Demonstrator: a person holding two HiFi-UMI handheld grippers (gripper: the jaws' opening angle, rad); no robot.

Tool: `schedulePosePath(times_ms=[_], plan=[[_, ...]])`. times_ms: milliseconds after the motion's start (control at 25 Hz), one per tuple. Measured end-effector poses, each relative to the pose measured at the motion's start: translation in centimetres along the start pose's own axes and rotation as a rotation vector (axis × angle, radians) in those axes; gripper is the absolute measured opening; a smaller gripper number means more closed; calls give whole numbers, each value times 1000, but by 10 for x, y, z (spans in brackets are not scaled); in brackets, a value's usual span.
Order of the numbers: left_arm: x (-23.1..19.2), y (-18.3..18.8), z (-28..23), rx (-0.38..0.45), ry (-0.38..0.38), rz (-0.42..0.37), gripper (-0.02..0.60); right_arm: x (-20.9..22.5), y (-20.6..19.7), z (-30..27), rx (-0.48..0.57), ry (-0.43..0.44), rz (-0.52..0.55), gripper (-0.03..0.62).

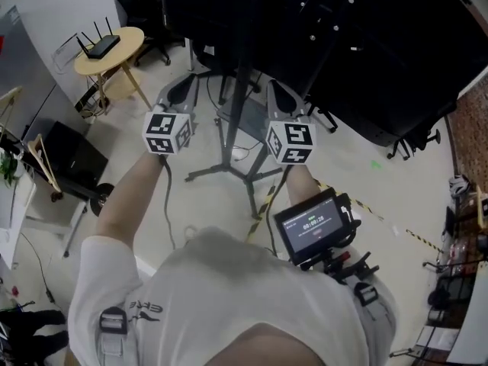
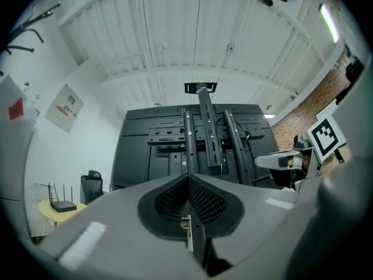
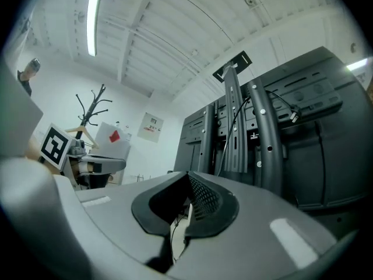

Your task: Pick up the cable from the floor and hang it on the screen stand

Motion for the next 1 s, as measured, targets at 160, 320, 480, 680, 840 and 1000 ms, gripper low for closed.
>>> schedulePosePath(times_ms=[160,320,480,680,840,1000], plan=[[59,-8,40,9,91,-8,3,5,-19,43,14,109,-3,14],[89,-24,88,4,177,-3,3,-18,-42,70,-3,214,-10,14],[92,-28,126,-26,257,6,3,-48,-50,75,-35,308,-24,14],[95,-35,167,-52,356,18,3,-83,-52,82,-40,427,-31,14],[96,-37,196,-64,412,25,3,-108,-50,90,-45,493,-20,14],[98,-38,214,-74,441,24,3,-125,-47,95,-53,530,-18,14]])
Point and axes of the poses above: the fingertips, and each gripper's own axes: z backward along the fingers, x to its right, y out of its top, the point moved 6 cm from there along z, backward along the fingers, and after that the axes turned 12 degrees about -x, right-handed, at the moved point
